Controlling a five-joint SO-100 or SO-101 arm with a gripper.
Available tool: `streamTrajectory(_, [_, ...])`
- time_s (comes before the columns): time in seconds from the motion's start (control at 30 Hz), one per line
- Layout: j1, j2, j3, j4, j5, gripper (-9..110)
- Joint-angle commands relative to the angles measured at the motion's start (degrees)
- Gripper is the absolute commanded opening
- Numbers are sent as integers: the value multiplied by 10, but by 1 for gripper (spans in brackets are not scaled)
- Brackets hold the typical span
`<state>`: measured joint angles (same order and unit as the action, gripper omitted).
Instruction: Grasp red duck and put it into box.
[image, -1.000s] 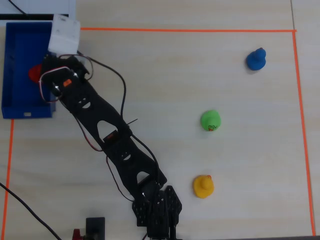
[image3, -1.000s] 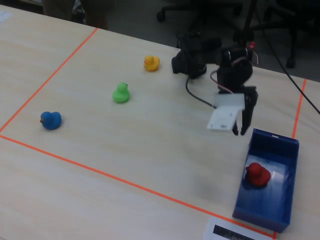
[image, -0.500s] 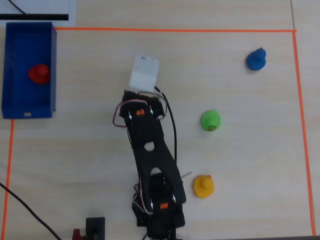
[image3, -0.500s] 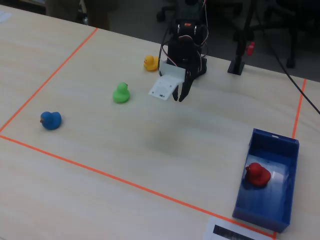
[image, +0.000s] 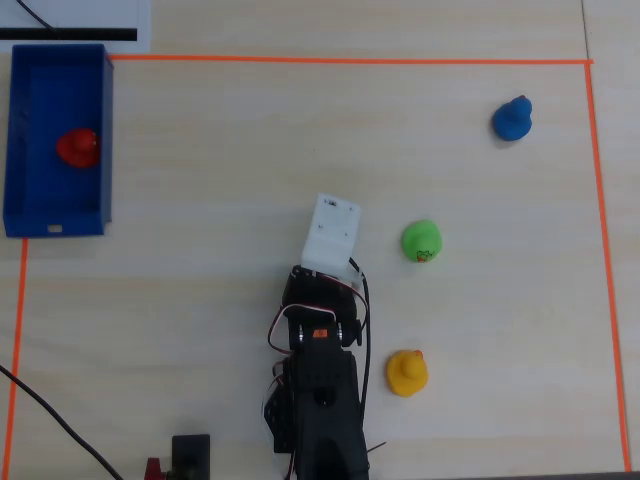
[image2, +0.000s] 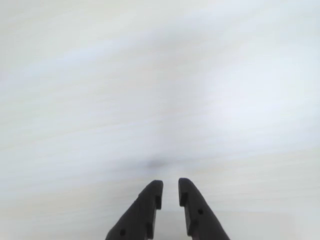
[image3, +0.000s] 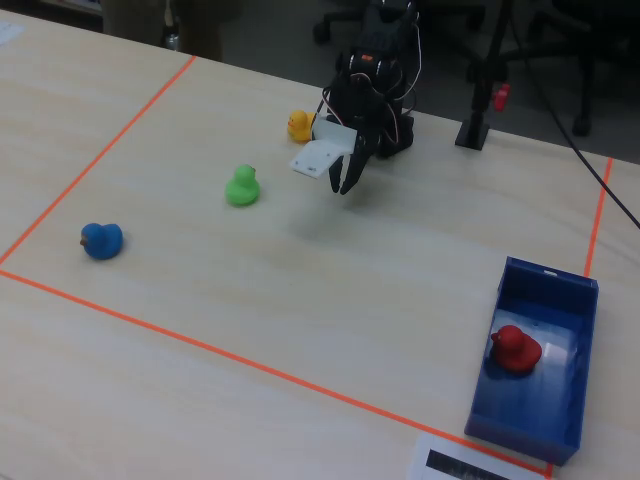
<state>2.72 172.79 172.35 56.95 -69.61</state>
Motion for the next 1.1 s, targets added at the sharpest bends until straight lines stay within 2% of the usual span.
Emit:
streamTrajectory(0.0, [4, 134, 49, 35, -12, 0])
streamTrajectory(0.27, [-5, 169, 58, 174, -34, 0])
streamTrajectory(0.4, [-3, 170, 59, 178, -30, 0])
streamTrajectory(0.47, [-1, 170, 59, 178, 6, 2])
streamTrajectory(1.07, [11, 169, 59, 178, 1, 3])
